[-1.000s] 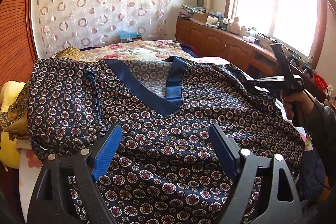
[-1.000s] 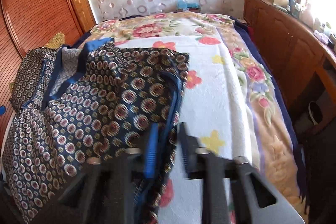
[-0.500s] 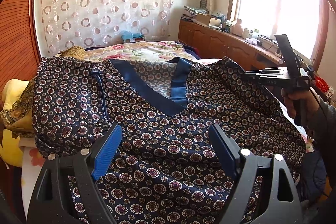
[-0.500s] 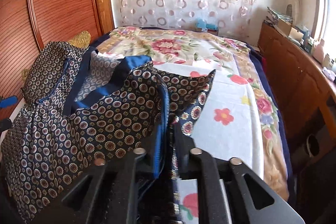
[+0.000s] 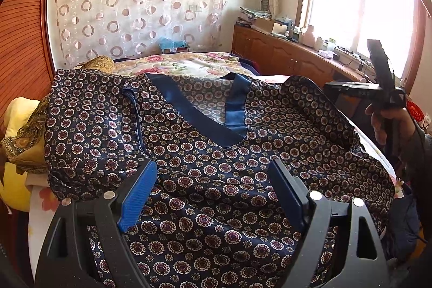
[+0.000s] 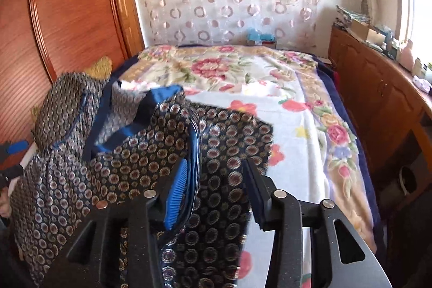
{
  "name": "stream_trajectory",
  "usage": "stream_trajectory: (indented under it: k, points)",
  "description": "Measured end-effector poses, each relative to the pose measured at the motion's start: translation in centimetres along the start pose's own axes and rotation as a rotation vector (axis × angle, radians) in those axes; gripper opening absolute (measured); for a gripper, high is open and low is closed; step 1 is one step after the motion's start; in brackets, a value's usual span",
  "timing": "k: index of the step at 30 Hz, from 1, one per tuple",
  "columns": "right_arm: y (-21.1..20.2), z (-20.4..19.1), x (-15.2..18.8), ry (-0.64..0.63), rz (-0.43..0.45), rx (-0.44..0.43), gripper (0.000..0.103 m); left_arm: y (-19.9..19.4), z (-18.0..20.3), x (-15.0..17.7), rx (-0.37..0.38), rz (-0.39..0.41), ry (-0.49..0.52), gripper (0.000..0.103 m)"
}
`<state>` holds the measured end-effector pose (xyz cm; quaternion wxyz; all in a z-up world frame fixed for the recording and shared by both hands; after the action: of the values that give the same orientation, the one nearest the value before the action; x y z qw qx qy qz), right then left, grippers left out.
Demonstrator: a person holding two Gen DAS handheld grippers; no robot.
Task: Fold small clothes
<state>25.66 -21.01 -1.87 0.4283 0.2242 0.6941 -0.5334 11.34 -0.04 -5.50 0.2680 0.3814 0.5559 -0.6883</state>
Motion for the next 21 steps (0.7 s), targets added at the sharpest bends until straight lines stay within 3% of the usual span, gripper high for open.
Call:
stream_trajectory:
  k: [7,13,16,21]
  points:
    - [-1.1,1.5,0.0,0.056,0.047,0.038,0.049,0.2,0.0,-0.1,-0.003,-0.002,0.001,0.085]
    - [2.6,2.8,0.9,0.070,-0.070,0.090,0.050,0.8,-1.7,-1.1,-0.019,-0.010,0.008,0.085]
    - [5.3,3.7,0.9,0.082,-0.137,0.093,0.050,1.3,-3.1,-2.0,-0.046,-0.016,0.016,0.085]
    - [8.4,4.8,-0.4,0.076,-0.178,0.062,0.050,2.4,-6.3,-3.5,-0.092,-0.029,0.006,0.085]
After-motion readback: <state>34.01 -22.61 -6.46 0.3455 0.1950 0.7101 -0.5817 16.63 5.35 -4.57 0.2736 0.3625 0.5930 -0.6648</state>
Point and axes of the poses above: each gripper's, at about its wrist camera, not at the fingertips, and y roughly the way its jaws point, z to its right, x to its underside, the point moved 4 cm from there along y, roughly the way its jaws point, and after that the axes turned 3 degrees about z, right-handed, at the moved point
